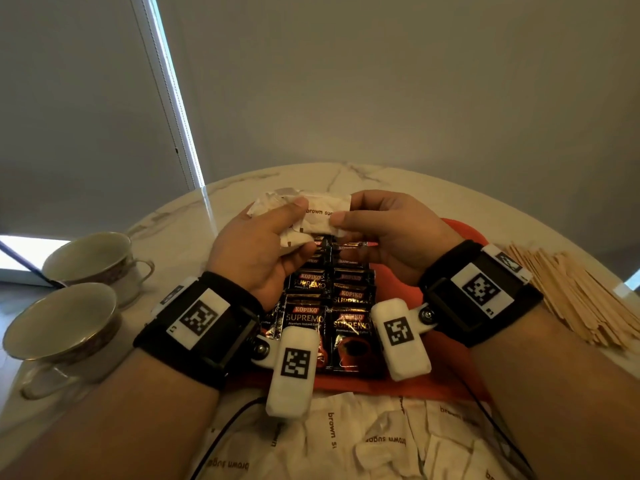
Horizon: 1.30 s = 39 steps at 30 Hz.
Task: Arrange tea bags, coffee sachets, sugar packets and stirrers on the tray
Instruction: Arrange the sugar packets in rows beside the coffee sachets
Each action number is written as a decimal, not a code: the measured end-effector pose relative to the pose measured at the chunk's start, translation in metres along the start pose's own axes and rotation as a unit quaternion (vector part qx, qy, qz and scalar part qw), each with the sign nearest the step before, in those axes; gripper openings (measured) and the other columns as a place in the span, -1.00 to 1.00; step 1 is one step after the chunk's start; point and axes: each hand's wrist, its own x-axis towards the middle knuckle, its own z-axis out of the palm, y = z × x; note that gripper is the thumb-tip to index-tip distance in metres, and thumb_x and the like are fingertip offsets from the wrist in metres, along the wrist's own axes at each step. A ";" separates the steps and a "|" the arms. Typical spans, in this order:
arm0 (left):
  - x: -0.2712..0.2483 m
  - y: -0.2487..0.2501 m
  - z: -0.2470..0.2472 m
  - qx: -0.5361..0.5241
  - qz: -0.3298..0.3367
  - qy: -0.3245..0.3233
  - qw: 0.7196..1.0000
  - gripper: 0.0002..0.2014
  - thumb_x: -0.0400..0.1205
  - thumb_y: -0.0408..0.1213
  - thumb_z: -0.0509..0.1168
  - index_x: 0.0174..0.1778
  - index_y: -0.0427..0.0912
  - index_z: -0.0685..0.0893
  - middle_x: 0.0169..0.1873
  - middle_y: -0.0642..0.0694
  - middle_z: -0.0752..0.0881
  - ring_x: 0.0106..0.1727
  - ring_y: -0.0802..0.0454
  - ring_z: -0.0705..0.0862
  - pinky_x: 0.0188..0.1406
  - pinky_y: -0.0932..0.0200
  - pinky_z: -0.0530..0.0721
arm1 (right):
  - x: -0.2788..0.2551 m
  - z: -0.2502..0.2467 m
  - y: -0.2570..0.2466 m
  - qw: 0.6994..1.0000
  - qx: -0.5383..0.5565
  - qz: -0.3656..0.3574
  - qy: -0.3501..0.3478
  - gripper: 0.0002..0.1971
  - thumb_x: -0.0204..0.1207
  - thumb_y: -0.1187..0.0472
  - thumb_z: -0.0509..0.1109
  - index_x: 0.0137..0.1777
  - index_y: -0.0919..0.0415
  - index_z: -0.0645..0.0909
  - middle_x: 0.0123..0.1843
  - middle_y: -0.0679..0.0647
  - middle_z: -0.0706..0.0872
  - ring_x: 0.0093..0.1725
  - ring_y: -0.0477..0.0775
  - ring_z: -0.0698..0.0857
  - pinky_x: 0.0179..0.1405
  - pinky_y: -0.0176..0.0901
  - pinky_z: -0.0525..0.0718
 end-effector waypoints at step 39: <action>0.000 0.000 0.000 0.011 -0.014 -0.023 1.000 -0.94 0.67 -0.41 0.45 0.04 -0.26 0.75 -0.22 -0.17 0.85 -0.24 0.00 0.87 -0.38 0.17 0.83 | 0.051 -0.068 0.016 0.949 -0.148 0.202 0.192 -0.88 0.58 0.39 0.49 0.06 0.41 0.77 -0.16 0.17 0.76 -0.42 -0.08 0.50 -0.50 -0.28 0.49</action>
